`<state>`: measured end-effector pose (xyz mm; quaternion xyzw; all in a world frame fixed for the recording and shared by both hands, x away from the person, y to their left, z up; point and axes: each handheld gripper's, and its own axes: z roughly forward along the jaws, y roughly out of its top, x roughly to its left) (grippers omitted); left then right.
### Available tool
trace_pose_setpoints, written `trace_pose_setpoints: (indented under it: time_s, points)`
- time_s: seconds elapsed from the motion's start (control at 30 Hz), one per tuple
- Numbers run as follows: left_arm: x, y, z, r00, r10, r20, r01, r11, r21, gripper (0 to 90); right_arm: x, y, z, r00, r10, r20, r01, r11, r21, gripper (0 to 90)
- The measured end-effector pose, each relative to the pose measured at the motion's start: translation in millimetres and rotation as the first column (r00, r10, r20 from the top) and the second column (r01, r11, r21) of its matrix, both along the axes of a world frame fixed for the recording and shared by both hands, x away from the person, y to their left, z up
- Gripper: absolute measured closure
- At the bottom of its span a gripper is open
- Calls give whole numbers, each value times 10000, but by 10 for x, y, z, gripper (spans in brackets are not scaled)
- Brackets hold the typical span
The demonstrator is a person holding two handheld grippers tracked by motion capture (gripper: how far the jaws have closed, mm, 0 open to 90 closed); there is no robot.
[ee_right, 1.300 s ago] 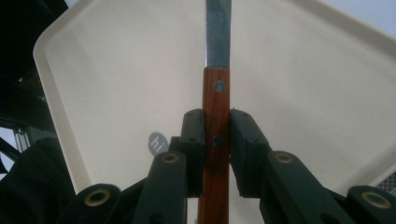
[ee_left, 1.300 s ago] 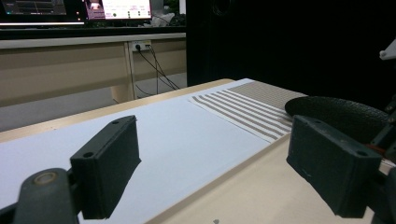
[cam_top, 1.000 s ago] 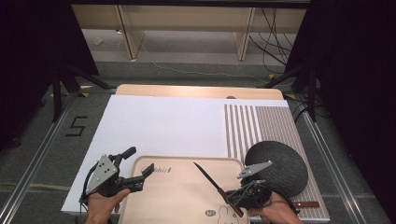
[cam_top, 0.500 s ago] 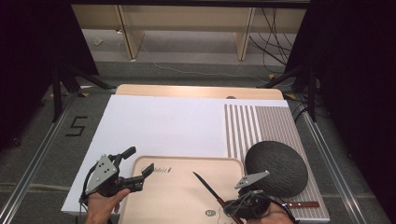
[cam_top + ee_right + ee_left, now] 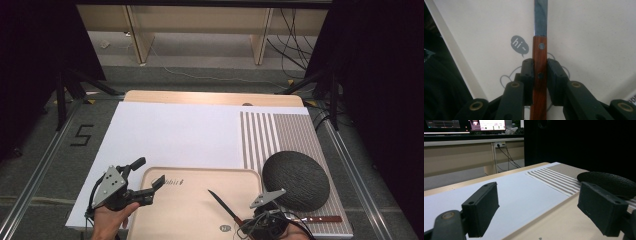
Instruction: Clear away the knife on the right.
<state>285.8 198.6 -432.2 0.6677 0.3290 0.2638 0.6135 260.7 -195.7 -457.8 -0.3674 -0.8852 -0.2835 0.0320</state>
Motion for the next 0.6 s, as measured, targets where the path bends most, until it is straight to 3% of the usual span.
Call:
trace_pose_setpoints:
  time_s: [0.53,0.6]
  points:
    - [3,10,5,10000,34,38,-33,10000,-89,161,-16,79,-54,10000,6,39,-3,9973,-735,757]
    - [2,9,5,10000,26,42,-25,10000,-66,161,-10,86,-55,9999,33,-146,-44,9970,-770,683]
